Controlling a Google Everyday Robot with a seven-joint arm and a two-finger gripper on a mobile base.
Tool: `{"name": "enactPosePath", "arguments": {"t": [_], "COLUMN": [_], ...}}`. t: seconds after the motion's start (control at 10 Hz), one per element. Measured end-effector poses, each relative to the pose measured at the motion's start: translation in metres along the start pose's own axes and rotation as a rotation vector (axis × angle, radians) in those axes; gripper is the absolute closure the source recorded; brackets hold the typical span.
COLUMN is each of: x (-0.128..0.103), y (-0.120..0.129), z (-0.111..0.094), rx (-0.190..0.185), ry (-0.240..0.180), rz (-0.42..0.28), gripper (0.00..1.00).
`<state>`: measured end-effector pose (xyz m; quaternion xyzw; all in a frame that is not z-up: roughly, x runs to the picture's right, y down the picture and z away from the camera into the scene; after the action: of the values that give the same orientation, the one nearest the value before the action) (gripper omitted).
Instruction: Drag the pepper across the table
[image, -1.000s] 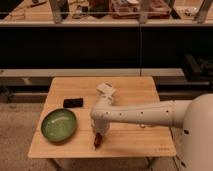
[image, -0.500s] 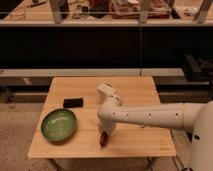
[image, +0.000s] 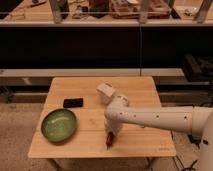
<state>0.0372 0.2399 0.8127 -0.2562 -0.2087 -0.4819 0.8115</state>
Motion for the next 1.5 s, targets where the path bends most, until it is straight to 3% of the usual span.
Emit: {"name": "enactPosePath", "arguments": {"t": [0.5, 0.9, 1.5], "x": [0.008, 0.015, 0.031], "y": [0.034, 0.055, 0.092], "z": [-0.002, -0.006, -0.008], "rx": [-0.023, -0.006, -0.030], "ry": [-0.001, -0.001, -0.008], "rz": [0.051, 0.056, 0.120], "gripper": [1.00, 1.00, 1.00]}}
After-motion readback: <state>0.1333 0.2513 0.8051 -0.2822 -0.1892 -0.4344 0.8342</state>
